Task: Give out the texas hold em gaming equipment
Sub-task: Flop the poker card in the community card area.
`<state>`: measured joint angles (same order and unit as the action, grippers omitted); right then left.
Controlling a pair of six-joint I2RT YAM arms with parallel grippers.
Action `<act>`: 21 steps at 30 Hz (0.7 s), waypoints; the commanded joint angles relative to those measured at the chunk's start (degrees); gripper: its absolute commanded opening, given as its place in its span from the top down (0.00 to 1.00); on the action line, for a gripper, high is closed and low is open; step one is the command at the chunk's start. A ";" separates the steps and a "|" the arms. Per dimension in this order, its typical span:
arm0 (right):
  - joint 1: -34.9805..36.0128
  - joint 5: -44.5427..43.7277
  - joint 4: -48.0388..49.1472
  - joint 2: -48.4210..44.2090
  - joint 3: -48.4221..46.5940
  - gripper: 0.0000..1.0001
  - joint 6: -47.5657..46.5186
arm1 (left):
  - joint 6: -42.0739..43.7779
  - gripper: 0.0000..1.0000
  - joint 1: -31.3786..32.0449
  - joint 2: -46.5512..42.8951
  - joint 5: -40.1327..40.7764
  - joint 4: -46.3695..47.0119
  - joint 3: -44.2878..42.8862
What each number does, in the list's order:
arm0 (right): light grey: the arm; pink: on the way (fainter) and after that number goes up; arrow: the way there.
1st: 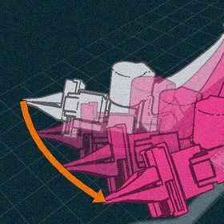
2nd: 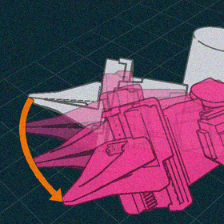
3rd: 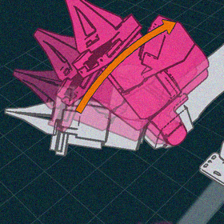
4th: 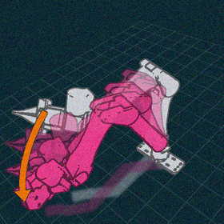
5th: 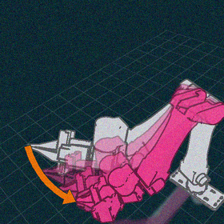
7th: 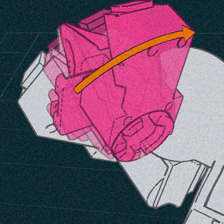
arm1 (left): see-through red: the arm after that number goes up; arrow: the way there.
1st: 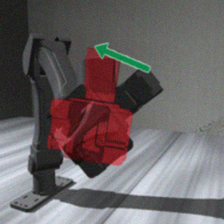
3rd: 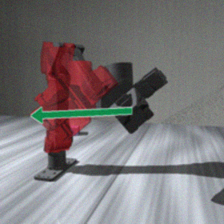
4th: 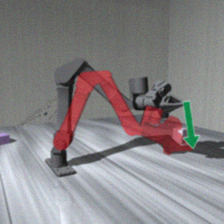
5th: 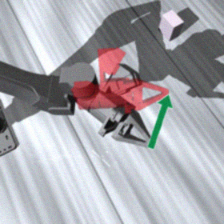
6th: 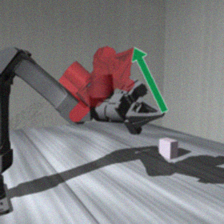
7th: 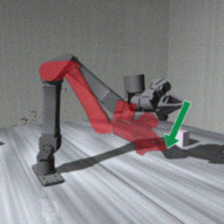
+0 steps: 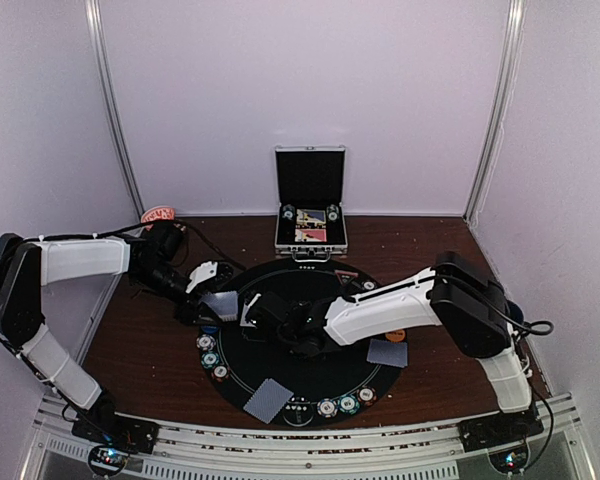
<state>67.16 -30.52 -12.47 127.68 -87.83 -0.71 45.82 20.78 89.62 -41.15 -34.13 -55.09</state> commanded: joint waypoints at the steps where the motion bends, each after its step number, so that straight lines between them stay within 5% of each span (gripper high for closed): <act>1: 0.48 1.47 0.78 0.73 -1.20 1.00 -1.48 | 0.35 0.40 -0.30 -0.33 -1.15 1.43 -1.07; 21: 1.25 1.24 2.18 2.76 -1.60 1.00 -5.88 | 0.37 0.40 -0.30 -0.57 -1.22 1.43 -1.03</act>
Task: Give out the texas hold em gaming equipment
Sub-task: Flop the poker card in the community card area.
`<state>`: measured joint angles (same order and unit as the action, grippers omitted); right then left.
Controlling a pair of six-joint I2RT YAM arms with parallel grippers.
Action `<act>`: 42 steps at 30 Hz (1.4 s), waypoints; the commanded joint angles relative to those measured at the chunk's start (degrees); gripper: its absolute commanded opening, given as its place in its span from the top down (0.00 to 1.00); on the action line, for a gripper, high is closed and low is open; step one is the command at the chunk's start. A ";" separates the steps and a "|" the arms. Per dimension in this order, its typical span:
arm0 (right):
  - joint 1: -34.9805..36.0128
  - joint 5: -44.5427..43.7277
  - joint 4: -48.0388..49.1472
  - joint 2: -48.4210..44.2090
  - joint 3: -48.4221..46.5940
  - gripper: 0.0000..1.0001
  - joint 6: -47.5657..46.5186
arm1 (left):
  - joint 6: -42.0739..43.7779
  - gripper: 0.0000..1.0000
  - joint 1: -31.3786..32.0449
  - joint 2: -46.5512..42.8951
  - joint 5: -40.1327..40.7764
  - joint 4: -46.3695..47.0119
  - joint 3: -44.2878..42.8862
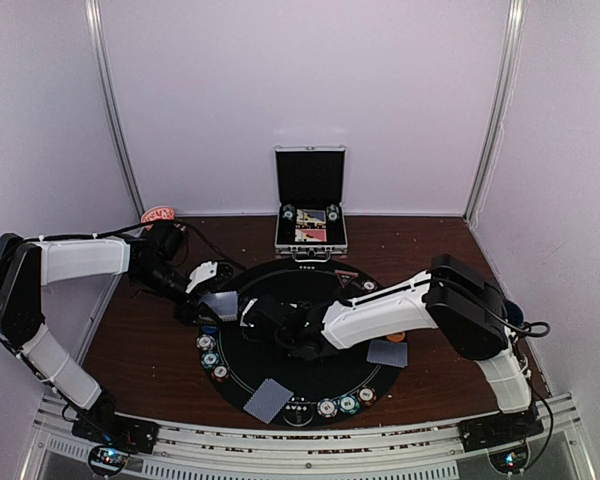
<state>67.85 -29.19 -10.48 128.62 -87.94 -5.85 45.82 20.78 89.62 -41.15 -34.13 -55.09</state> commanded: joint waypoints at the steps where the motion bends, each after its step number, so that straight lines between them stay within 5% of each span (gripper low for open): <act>1: 0.54 -0.27 0.20 2.01 -1.65 1.00 -0.79 | 0.35 0.40 -0.30 -0.52 -1.22 1.43 -1.07; 42: 2.71 -3.29 4.82 3.03 0.05 0.98 -8.26 | 0.37 0.40 -0.30 -0.64 -1.22 1.43 -1.00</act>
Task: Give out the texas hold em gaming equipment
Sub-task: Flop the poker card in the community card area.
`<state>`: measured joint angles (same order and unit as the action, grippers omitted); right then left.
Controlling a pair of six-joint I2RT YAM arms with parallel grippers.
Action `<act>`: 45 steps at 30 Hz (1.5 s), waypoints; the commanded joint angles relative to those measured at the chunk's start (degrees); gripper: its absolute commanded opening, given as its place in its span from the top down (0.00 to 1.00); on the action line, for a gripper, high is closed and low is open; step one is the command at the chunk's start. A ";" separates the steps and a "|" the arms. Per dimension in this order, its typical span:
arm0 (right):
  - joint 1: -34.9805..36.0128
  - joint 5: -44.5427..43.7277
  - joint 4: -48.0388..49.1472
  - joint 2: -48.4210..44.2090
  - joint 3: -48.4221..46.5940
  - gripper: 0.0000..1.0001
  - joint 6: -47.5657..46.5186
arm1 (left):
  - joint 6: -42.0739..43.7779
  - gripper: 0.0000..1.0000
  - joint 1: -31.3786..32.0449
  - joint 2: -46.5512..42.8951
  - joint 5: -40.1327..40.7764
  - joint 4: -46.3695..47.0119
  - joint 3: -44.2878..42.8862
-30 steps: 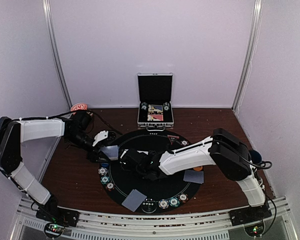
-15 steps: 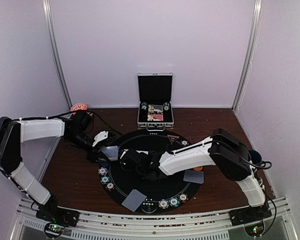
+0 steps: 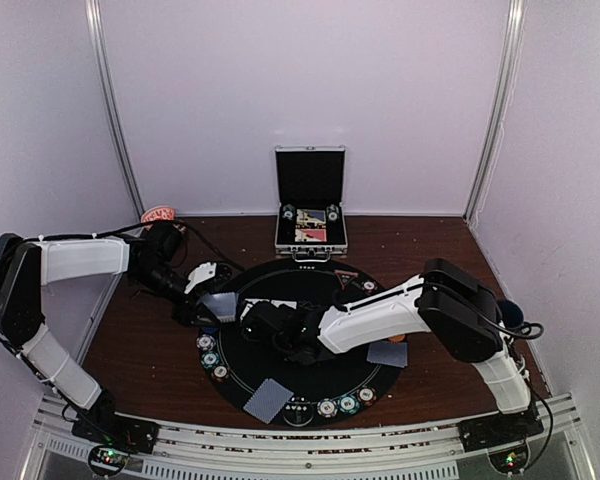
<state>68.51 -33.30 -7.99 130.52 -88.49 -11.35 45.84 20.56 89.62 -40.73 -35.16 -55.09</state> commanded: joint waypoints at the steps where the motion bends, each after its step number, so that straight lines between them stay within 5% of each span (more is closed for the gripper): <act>1: 2.08 0.82 2.40 1.21 0.60 0.99 -2.84 | 0.33 0.40 -0.08 -0.64 -1.63 2.46 -0.99; 45: 4.08 1.13 -1.43 -4.44 3.22 0.65 0.77 | 0.23 0.40 -0.12 -0.78 -1.46 2.46 -1.07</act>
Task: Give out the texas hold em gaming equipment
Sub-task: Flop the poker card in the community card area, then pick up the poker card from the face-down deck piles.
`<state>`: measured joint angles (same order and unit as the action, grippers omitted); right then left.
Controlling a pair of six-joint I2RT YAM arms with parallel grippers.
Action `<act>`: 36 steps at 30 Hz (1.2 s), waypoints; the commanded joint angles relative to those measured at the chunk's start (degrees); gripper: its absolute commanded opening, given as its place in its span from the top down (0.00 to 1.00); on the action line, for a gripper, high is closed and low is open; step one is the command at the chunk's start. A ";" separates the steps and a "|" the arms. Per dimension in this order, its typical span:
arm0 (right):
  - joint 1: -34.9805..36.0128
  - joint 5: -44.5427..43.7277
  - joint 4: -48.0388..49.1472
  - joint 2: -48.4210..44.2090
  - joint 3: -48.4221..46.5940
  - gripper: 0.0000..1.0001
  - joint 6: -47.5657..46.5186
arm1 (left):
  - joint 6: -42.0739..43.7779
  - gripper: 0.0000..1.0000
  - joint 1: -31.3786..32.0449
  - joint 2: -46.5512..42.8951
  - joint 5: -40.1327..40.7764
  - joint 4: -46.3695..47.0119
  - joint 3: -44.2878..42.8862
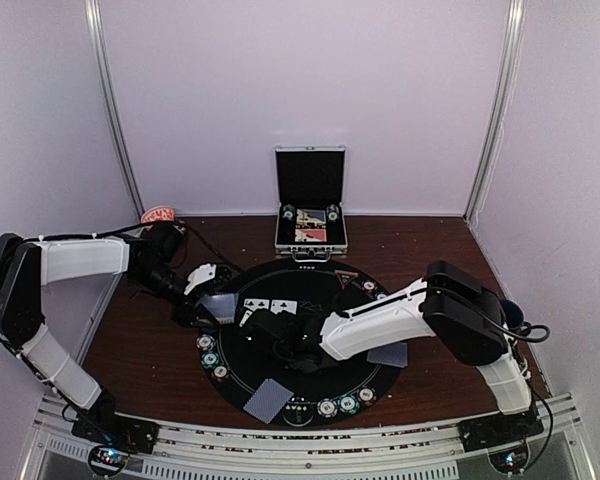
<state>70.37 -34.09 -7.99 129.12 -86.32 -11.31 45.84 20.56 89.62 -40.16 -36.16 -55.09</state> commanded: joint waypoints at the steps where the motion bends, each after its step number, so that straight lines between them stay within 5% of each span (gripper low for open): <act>1: 2.26 1.92 -1.72 -3.36 1.17 0.65 1.01 | 0.22 0.40 -0.09 -0.83 -2.03 3.47 -1.07; 14: 2.49 -1.16 -7.43 -10.90 4.46 0.57 10.20 | 0.20 0.40 -0.11 -1.04 -2.05 3.47 -0.98; 20: 1.44 1.86 -8.84 -15.79 5.37 0.43 16.63 | 0.20 0.40 -0.08 -1.17 -2.06 3.47 -0.92; 26: -5.79 23.63 -3.56 -21.86 6.70 0.30 30.16 | 0.29 0.40 -0.11 -2.02 -1.30 3.47 -0.88; 31: -13.71 49.43 11.66 -22.19 10.68 0.28 43.92 | 0.69 0.40 -0.34 -2.86 -0.28 3.89 -0.46; 36: -15.00 57.95 17.04 -15.08 5.30 0.28 49.75 | 1.59 0.40 -1.09 -2.74 0.36 3.18 -0.71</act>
<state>54.30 9.63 1.89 108.75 -77.62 30.33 46.06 20.38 88.07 -39.86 -34.28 -55.09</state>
